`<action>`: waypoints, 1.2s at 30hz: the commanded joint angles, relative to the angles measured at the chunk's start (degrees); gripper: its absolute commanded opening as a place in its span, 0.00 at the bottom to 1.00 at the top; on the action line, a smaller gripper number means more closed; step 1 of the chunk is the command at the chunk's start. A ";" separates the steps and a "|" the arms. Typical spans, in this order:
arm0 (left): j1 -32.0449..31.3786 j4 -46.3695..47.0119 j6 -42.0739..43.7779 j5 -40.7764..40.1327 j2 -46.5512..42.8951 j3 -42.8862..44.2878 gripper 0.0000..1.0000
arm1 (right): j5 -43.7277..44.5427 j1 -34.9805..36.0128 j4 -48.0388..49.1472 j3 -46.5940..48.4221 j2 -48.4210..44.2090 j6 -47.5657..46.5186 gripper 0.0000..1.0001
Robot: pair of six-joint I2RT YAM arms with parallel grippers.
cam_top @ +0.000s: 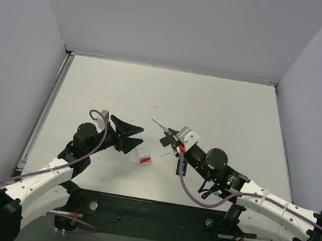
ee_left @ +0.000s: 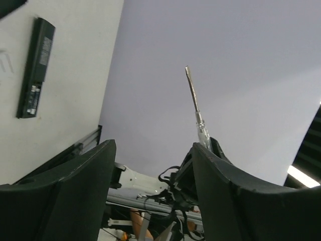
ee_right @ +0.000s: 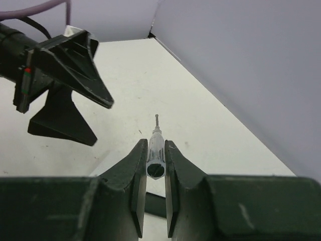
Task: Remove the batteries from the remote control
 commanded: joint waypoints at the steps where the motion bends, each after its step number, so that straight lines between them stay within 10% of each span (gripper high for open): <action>1: 4.60 -19.34 17.28 -0.85 -5.68 4.58 0.72 | 3.50 -2.85 -13.42 3.97 -5.39 8.34 0.00; 6: 10.66 -38.61 36.47 -9.20 -5.26 12.92 0.71 | 2.79 -5.57 -27.31 6.43 -4.43 20.35 0.00; 16: 15.86 -37.68 56.16 -6.39 20.27 25.84 0.70 | -1.95 -5.75 -33.23 7.68 3.13 44.99 0.00; 28: 16.56 -28.72 54.78 3.89 46.94 35.87 0.66 | 1.63 -4.52 -27.43 4.78 8.06 44.75 0.00; 36: 15.68 -34.95 55.74 -4.36 41.25 31.58 0.66 | 0.61 -11.28 -17.94 4.24 13.93 41.23 0.00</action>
